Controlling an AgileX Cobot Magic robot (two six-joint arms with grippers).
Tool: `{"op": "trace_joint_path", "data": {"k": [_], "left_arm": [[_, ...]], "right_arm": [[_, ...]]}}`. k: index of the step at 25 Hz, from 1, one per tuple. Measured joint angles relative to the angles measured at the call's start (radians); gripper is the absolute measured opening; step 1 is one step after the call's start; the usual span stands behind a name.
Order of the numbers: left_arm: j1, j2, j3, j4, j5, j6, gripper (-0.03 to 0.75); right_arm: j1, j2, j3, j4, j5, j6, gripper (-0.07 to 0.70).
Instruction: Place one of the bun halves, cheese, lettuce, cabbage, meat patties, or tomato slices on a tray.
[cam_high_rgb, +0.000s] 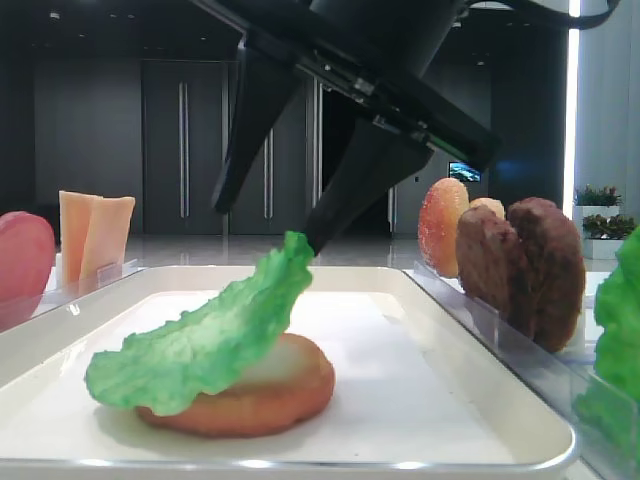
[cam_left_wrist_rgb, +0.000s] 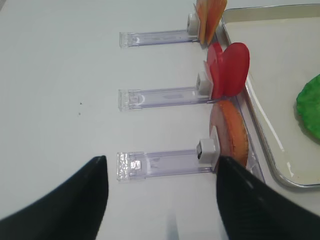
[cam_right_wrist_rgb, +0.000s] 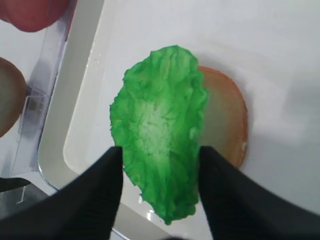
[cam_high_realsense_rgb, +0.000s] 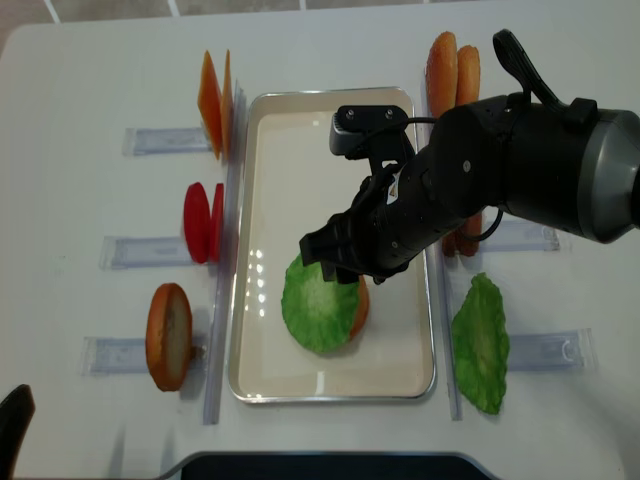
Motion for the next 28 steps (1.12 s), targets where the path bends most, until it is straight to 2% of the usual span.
{"op": "trace_joint_path", "data": {"k": [4,7,11,16,20,28], "left_arm": [[0.000,0.000,0.000,0.000,0.000,0.000,0.517],[0.000,0.000,0.000,0.000,0.000,0.000,0.517],[0.000,0.000,0.000,0.000,0.000,0.000,0.517],[0.000,0.000,0.000,0.000,0.000,0.000,0.517],[0.000,0.000,0.000,0.000,0.000,0.000,0.517],[0.000,0.000,0.000,0.000,0.000,0.000,0.517]], "right_arm": [[0.000,0.000,0.000,-0.018,0.001,0.020,0.437],[0.000,0.000,-0.001,-0.073,0.006,0.085,0.454],[0.000,0.000,-0.016,-0.178,0.054,0.191,0.469],[0.000,0.000,-0.054,-0.254,0.120,0.274,0.472],[0.000,0.000,-0.107,-0.329,0.199,0.336,0.472],[0.000,0.000,-0.247,-0.399,0.398,0.345,0.472]]}}
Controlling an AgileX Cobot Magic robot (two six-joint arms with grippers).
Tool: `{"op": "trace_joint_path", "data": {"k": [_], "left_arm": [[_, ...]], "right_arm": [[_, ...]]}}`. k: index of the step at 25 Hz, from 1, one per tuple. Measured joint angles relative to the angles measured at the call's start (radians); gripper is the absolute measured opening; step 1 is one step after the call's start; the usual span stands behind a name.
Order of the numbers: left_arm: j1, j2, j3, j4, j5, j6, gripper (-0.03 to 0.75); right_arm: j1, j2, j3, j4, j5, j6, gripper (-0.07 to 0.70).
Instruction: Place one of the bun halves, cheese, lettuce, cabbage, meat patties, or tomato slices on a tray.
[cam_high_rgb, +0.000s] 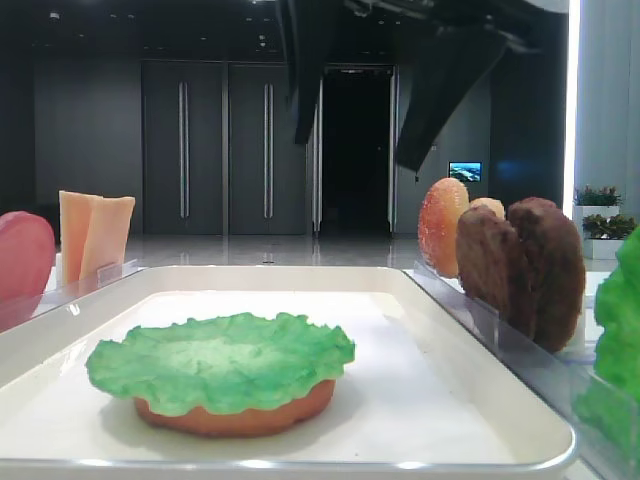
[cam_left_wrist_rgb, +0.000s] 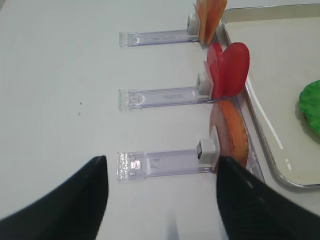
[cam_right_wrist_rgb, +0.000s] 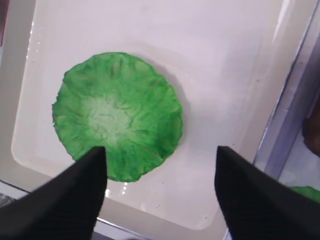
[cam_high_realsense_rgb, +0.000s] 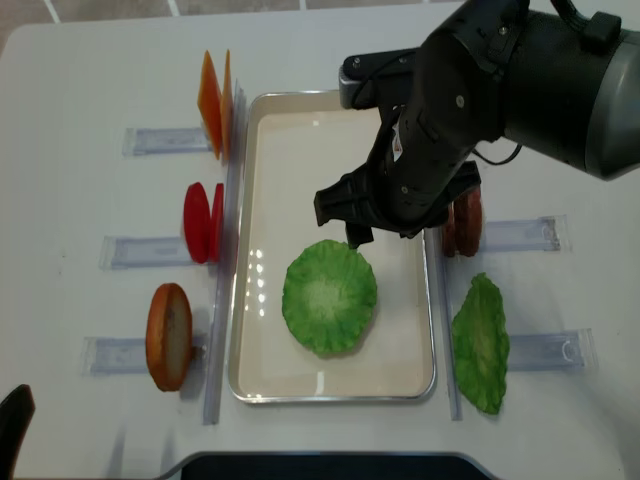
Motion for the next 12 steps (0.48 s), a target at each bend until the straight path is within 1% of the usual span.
{"op": "trace_joint_path", "data": {"k": [3,6,12], "left_arm": [[0.000,0.000,0.000,0.000,0.000,0.000,0.517],[0.000,0.000,0.000,0.000,0.000,0.000,0.517],[0.000,0.000,0.000,0.000,0.000,0.000,0.517]], "right_arm": [[-0.001,0.000,-0.056,-0.054,0.072,0.019,0.472],[-0.017,0.000,-0.101,-0.064,0.132,0.018,0.472],[-0.111,-0.024,-0.120,-0.074,0.191,-0.004,0.472]]}}
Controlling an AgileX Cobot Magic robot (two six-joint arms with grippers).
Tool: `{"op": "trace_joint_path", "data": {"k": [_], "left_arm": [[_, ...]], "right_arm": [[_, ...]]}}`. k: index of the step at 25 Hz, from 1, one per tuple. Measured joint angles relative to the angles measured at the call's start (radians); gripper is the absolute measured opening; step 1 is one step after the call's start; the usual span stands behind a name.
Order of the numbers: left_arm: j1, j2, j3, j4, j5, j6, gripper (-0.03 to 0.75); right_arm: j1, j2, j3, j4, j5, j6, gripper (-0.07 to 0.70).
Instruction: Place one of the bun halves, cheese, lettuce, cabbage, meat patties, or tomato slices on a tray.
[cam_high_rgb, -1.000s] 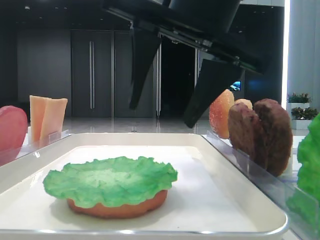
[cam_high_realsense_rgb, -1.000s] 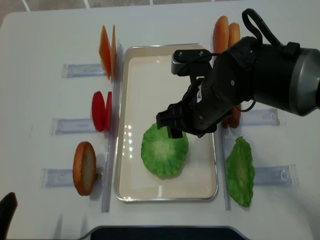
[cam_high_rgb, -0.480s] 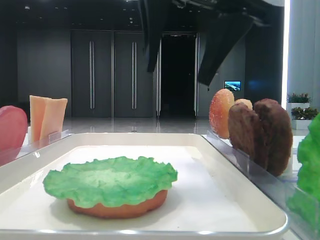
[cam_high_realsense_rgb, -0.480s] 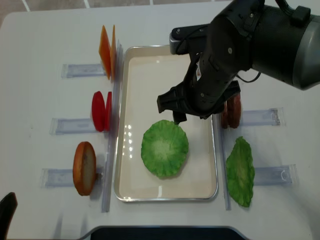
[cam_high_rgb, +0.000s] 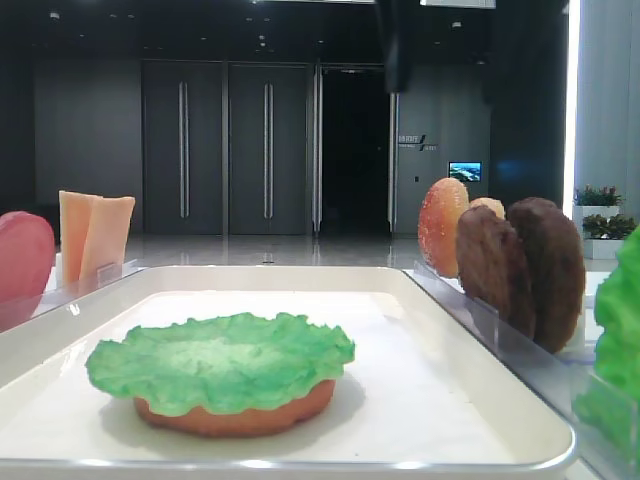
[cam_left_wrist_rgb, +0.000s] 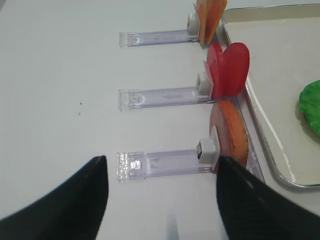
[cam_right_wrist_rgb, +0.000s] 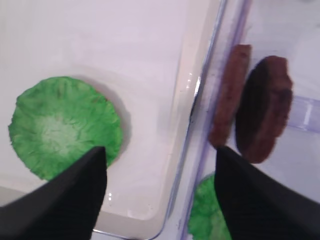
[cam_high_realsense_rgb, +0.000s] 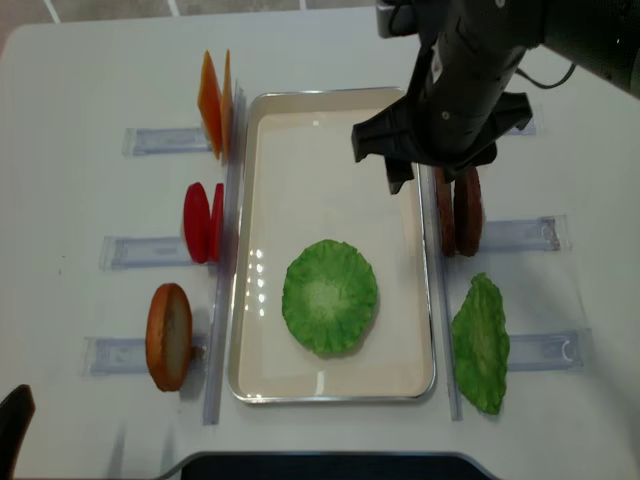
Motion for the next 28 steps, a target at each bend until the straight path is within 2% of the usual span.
{"op": "trace_joint_path", "data": {"k": [5,20,28], "left_arm": [[0.000,0.000,0.000,0.000,0.000,0.000,0.517],[0.000,0.000,0.000,0.000,0.000,0.000,0.517],[0.000,0.000,0.000,0.000,0.000,0.000,0.517]], "right_arm": [[-0.103,-0.033,0.000,-0.012,0.036,-0.040,0.472],[-0.458,-0.056,0.000,-0.015,0.041,-0.219,0.472],[-0.547,-0.056,0.000,-0.016,0.041,-0.294,0.472]]}}
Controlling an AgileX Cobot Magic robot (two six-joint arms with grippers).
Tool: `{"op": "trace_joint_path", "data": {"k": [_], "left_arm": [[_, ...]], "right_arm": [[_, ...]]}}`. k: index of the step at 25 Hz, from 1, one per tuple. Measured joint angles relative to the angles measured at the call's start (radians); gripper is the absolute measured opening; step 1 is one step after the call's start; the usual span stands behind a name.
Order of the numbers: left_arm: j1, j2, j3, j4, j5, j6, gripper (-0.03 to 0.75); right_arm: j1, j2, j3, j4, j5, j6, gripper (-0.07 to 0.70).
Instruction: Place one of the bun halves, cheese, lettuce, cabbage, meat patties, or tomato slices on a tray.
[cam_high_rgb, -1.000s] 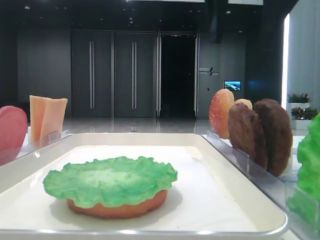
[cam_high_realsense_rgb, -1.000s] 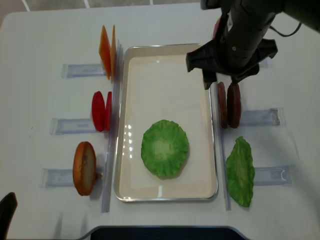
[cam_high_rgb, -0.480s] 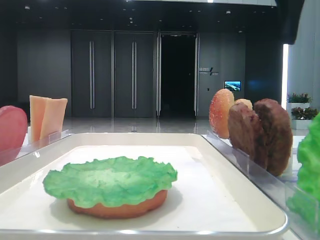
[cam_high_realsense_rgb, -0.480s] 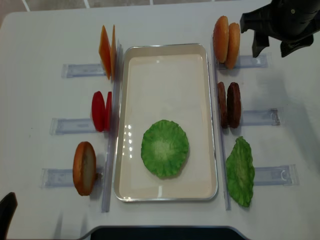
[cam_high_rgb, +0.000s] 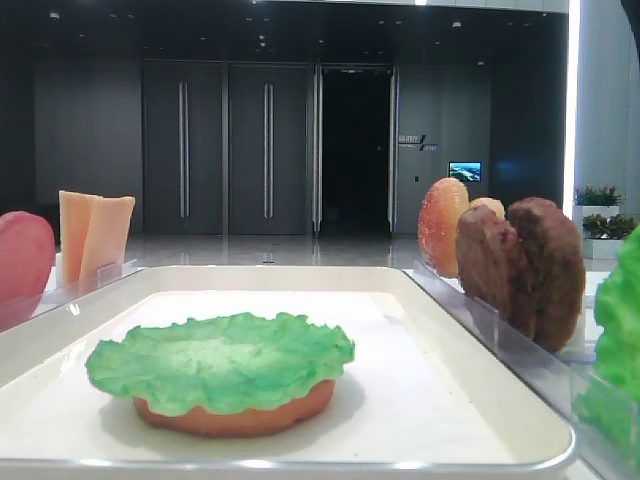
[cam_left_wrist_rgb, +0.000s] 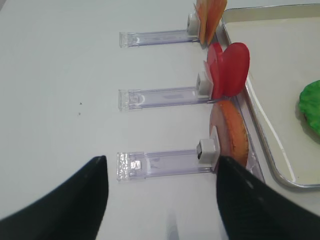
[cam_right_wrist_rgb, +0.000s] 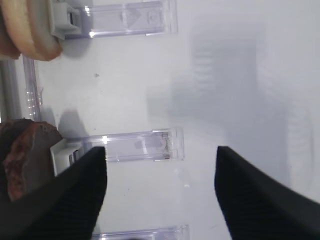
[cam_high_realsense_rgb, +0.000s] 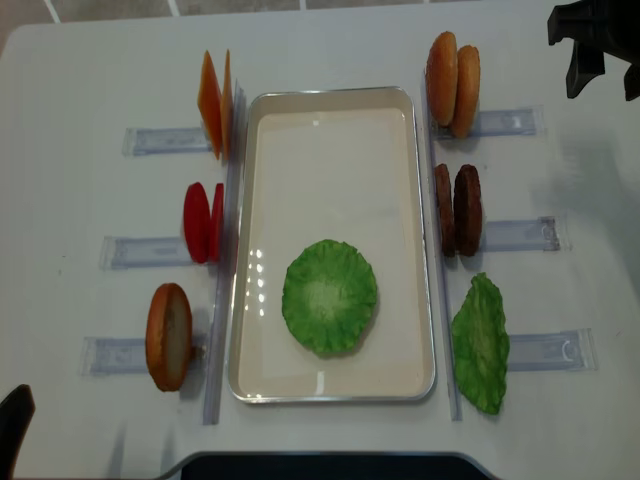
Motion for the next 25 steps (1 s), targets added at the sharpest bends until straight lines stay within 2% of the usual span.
{"op": "trace_joint_path", "data": {"k": [16,25], "left_arm": [[0.000,0.000,0.000,0.000,0.000,0.000,0.517],[0.000,0.000,0.000,0.000,0.000,0.000,0.517]], "right_arm": [[-0.142,-0.003,0.011,-0.044,0.000,-0.048,0.472],[-0.142,-0.121,0.194,-0.043,0.000,-0.063,0.472]]}}
